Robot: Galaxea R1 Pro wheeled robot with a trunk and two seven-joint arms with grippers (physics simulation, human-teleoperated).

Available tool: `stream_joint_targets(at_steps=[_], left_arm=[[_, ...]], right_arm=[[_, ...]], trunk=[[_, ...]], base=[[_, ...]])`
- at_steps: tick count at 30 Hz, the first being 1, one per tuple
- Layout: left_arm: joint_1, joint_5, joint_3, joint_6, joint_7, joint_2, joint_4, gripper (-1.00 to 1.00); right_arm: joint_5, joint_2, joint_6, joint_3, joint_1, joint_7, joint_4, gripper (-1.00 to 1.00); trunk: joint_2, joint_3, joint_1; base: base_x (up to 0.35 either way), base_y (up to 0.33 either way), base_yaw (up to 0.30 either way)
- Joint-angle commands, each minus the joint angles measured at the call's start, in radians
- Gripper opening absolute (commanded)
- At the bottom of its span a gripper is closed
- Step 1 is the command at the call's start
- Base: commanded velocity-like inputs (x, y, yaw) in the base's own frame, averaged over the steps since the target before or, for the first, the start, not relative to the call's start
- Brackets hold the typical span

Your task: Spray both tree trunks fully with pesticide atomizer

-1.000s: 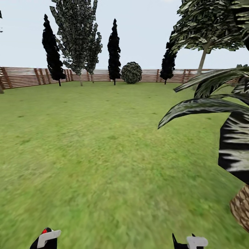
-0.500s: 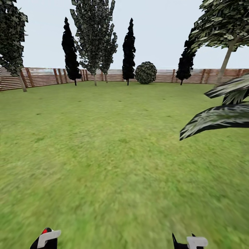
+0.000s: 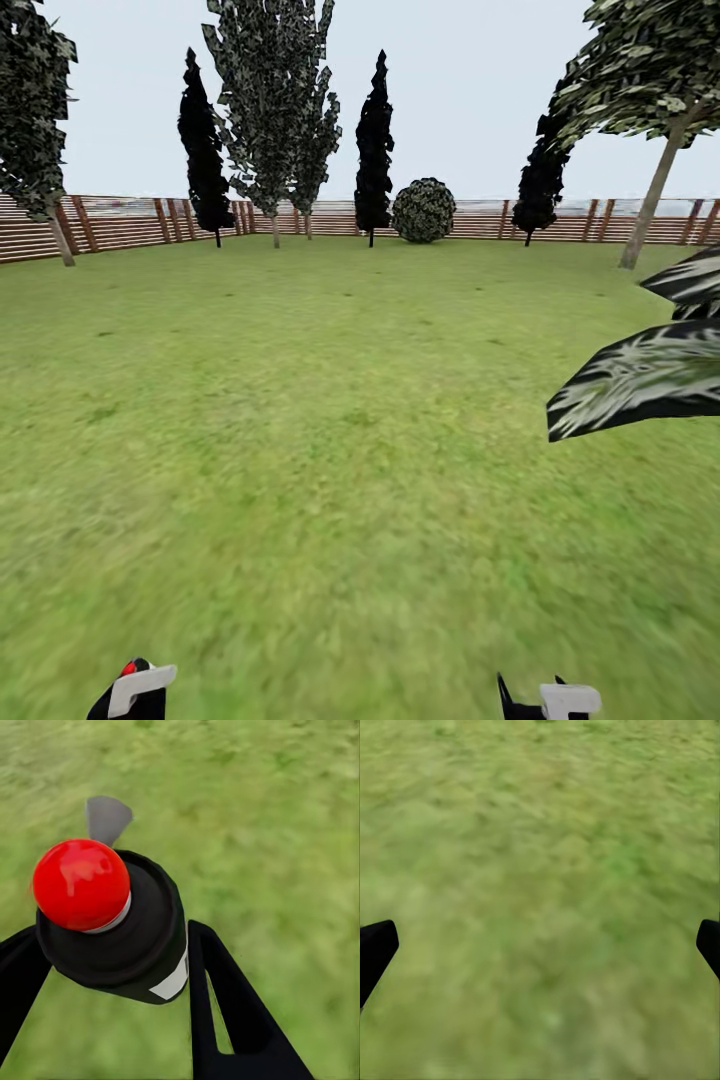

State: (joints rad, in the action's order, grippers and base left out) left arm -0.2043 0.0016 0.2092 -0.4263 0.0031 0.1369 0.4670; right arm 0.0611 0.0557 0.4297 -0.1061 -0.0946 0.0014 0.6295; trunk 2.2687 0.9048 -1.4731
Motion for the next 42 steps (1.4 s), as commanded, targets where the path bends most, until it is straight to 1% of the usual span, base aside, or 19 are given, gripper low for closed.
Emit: stream_joint_targets(at_steps=[1,13,29,42], left_arm=[[0.000,0.000,0.001,-0.003,0.001,0.000,-0.001,-1.00],[0.000,0.000,0.001,-0.003,0.001,0.000,-0.001,-1.00],[0.000,0.000,0.001,-0.003,0.001,0.000,-0.001,-1.00],[0.000,0.000,0.001,-0.003,0.001,0.000,-0.001,-1.00]], right_arm=[[0.006,0.000,0.003,-0.003,-0.001,0.000,-0.001,1.00],[0.006,0.000,0.003,-0.003,-0.001,0.000,-0.001,1.00],[0.005,0.000,0.003,-0.003,-0.001,0.000,0.001,1.00],[0.005,0.000,0.003,-0.006,-0.001,0.000,0.001,1.00]], trunk=[[0.000,0.001,0.000],[0.000,0.001,0.000],[0.000,0.001,0.000],[0.000,0.001,0.000]], base=[[0.338,0.000,0.000],[0.338,0.000,0.005],[0.338,0.000,0.185],[0.338,0.066,0.013]])
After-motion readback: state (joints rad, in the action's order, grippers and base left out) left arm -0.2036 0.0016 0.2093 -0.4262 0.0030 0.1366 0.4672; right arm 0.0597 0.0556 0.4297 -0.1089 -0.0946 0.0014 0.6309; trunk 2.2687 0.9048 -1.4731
